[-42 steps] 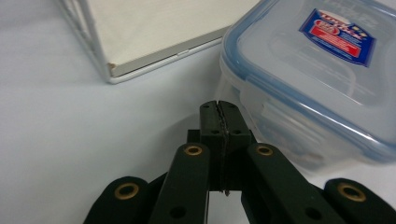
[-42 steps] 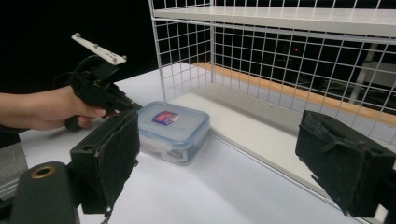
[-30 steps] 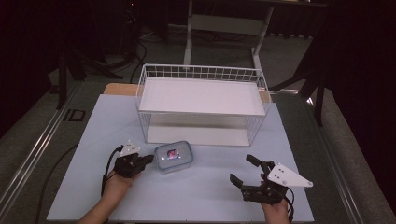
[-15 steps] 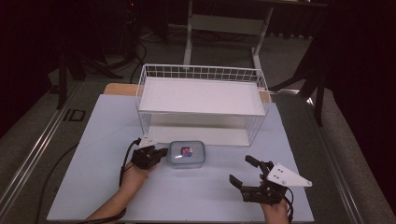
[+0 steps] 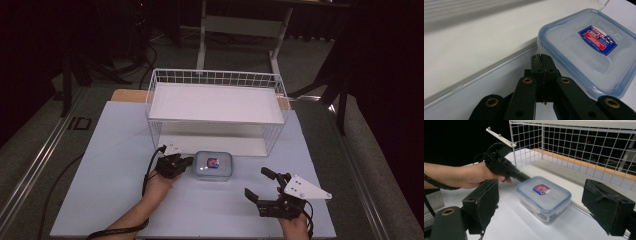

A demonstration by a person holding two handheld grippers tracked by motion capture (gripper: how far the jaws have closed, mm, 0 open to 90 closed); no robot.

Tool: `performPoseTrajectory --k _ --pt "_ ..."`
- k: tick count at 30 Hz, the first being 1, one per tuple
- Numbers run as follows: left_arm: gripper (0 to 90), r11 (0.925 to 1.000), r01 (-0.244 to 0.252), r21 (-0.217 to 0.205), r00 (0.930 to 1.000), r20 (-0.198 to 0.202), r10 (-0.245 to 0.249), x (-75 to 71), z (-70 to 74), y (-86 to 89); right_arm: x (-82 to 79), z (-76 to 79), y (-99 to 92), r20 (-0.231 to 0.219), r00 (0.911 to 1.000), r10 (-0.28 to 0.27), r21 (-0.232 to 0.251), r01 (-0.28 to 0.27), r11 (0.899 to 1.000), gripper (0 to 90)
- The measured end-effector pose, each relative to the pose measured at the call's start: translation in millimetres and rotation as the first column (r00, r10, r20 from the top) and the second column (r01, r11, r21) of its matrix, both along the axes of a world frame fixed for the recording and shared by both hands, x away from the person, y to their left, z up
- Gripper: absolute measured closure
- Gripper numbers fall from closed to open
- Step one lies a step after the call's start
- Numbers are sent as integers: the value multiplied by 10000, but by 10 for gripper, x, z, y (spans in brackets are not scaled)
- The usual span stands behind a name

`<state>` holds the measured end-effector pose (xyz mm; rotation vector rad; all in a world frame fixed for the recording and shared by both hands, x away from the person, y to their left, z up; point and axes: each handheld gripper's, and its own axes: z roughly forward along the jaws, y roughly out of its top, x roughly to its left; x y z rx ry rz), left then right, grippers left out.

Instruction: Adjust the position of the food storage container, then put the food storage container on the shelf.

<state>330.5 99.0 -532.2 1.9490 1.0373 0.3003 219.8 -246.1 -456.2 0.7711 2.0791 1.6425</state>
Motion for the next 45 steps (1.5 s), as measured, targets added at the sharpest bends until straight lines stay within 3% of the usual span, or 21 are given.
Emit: performPoseTrajectory --k 10,13,18,21,24,25,26,27,29,31,32,33,34,35,37,40,41,43,45 --pt "900 9980 631 -8 9979 -118 -631 -43 -18 -272 23 1 -35 -19 10000 -34 14 34 10000 144" --pt "900 9983 585 16 9982 -139 -584 -26 -9 -330 25 0 -41 -13 10000 -62 29 62 10000 144" --pt "900 9982 588 -119 9980 -206 -590 -25 46 -336 30 -4 -31 -2 10000 -3 -108 3 9999 144" --pt "900 9975 664 -228 9978 -7 -664 -130 147 -290 31 -12 -27 45 9999 154 -146 -154 9998 144" --pt "762 9928 945 -742 9955 122 -938 -237 257 -202 48 -26 -20 -76 9999 105 -232 -107 9997 143" --pt "679 9928 945 -742 9955 122 -938 -237 257 -202 48 -26 -20 -76 9999 105 -232 -107 9997 143" --pt "532 9886 1125 -1001 9936 232 -1107 -302 321 -151 50 -40 -6 -139 9991 393 -208 -396 9990 136" --pt "532 9870 1157 -1119 9931 328 -1127 -344 357 -128 50 -40 -6 -139 9991 393 -208 -396 9990 136" --pt "408 9806 1375 -1396 9890 738 -1282 -418 422 -74 35 -35 10 -106 9988 477 -313 -480 9984 132" --pt "230 9767 1525 -1508 9866 806 -1416 -446 451 -58 24 -24 17 18 9988 480 -413 -479 9980 131" --pt "230 9765 1556 -1491 9858 858 -1440 -497 502 -45 24 -24 17 18 9988 480 -413 -479 9980 131" --pt "95 9692 1854 -1619 9812 837 -1737 -515 523 -26 18 -13 20 57 9986 531 -528 -527 9972 131" --pt "57 9615 2041 -1840 9777 876 -1908 -551 551 4 22 -14 19 19 9987 502 -564 -500 9972 129" --pt "22 9609 1999 -1918 9781 969 -1842 -570 562 16 26 -20 11 -65 9994 350 -588 -354 9976 132" --pt "22 9577 1996 -2074 9777 1072 -1806 -594 583 38 38 -22 2 -136 9993 343 -663 -351 9972 136" --pt "22 9429 2271 -2438 9725 1084 -2062 -606 615 52 40 -4 7 -76 9998 173 -944 -179 9954 145" --pt "22 9342 2448 -2596 9687 1071 -2241 -606 629 55 53 5 14 -177 9997 174 -993 -191 9949 146" --pt "22 9292 2575 -2650 9656 1068 -2371 -601 644 54 63 7 30 -124 9999 112 -794 -121 9968 163" --pt "22 9240 2702 -2707 9626 975 -2529 -583 655 52 95 20 55 -543 9985 -21 -1130 -41 9936 175"
